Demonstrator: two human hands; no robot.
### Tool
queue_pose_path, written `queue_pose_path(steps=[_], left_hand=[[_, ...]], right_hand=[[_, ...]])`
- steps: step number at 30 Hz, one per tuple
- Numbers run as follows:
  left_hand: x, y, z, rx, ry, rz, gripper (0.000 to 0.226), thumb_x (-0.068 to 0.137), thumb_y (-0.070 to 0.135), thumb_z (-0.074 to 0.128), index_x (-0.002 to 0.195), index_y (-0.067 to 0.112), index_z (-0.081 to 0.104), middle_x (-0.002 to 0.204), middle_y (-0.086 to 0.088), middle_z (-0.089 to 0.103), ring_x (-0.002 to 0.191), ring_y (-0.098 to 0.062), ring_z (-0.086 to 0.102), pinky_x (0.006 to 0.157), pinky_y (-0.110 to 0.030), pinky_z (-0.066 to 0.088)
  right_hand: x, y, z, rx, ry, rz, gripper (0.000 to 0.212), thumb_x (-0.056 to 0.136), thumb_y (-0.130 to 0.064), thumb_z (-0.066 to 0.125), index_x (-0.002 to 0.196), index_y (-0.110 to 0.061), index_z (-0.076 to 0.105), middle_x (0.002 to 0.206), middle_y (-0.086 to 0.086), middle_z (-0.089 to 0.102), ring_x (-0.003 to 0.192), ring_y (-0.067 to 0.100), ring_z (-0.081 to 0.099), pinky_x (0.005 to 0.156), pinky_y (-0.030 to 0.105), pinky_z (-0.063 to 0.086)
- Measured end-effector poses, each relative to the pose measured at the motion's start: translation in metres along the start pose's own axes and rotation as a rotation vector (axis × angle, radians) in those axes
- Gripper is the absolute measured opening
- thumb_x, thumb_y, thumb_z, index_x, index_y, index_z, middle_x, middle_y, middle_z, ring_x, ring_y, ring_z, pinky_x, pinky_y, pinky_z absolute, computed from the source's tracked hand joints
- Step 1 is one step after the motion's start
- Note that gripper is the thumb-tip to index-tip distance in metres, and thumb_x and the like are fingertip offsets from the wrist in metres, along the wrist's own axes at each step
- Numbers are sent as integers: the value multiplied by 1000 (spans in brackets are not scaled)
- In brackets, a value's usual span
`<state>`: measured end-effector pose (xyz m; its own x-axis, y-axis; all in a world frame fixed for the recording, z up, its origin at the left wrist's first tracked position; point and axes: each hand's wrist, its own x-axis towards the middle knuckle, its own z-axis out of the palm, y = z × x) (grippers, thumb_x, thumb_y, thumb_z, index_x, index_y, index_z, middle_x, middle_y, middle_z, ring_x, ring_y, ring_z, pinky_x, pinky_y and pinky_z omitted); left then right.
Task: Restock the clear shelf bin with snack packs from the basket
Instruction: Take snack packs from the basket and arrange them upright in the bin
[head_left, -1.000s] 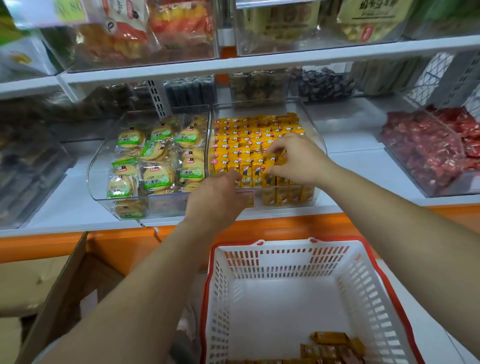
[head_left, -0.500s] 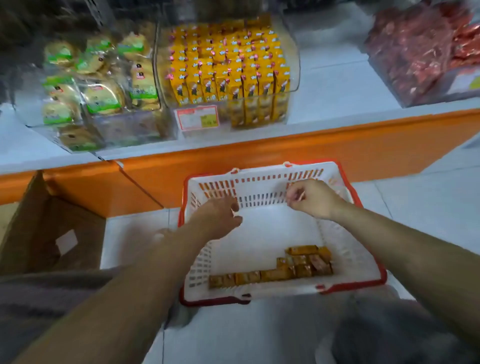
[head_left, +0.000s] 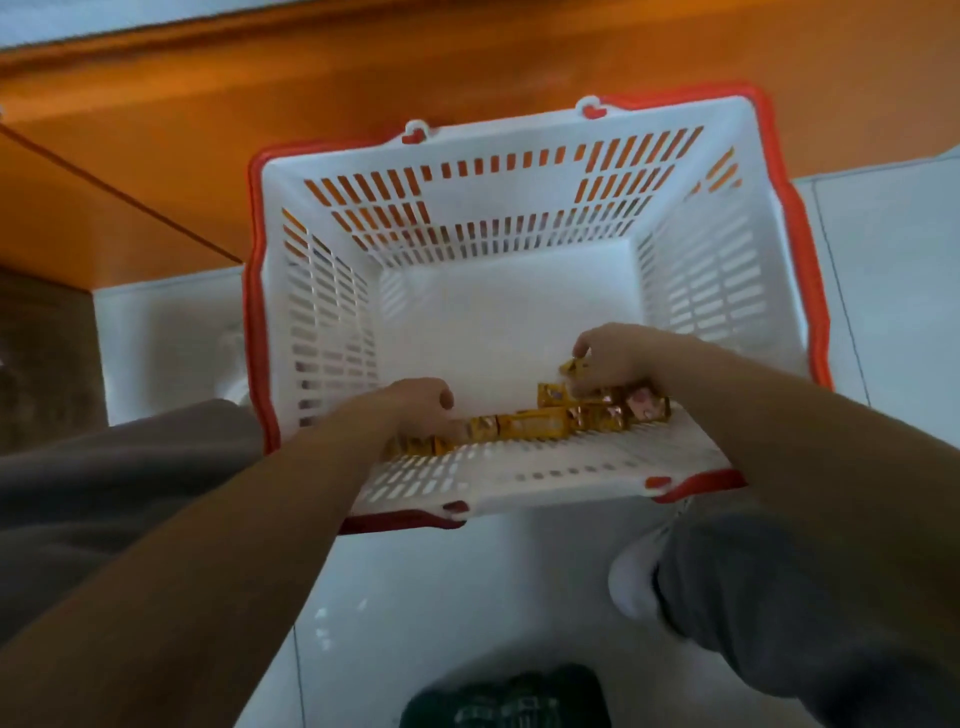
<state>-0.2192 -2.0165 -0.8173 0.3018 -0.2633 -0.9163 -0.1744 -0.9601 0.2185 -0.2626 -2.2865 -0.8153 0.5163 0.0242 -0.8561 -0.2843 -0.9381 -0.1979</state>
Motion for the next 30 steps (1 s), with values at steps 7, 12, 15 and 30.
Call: queue_pose_path(steps=[7, 12, 15, 30], left_hand=[[12, -6, -5, -63, -95, 50, 73, 80, 52, 80, 142, 22, 56, 144, 0, 57, 122, -19, 53, 107, -35, 41], [10, -4, -9, -292, -136, 112, 76, 71, 40, 84, 141, 24, 58, 146, -2, 57, 131, -20, 53, 115, -38, 41], [9, -5, -9, -215, -278, 123, 79, 82, 31, 81, 153, 24, 45, 156, 0, 46, 136, -20, 47, 105, -30, 38], [26, 2, 20, -47, -17, 155, 62, 85, 49, 78, 136, 18, 60, 133, -3, 60, 117, -21, 57, 98, -33, 46]], right_hand=[[10, -1, -1, -146, 5, -25, 61, 69, -60, 78, 106, -13, 69, 101, 7, 71, 89, 27, 66, 84, 41, 57], [13, -1, 4, -64, -13, -76, 53, 74, -52, 80, 109, -14, 67, 101, 5, 70, 90, 26, 65, 86, 41, 54], [12, 4, 1, -17, 8, -61, 50, 71, -50, 83, 97, -17, 56, 99, 5, 62, 90, 27, 59, 79, 35, 48], [13, -12, 15, 216, -9, -206, 29, 76, -33, 84, 94, -17, 68, 88, 0, 69, 85, 20, 63, 77, 32, 48]])
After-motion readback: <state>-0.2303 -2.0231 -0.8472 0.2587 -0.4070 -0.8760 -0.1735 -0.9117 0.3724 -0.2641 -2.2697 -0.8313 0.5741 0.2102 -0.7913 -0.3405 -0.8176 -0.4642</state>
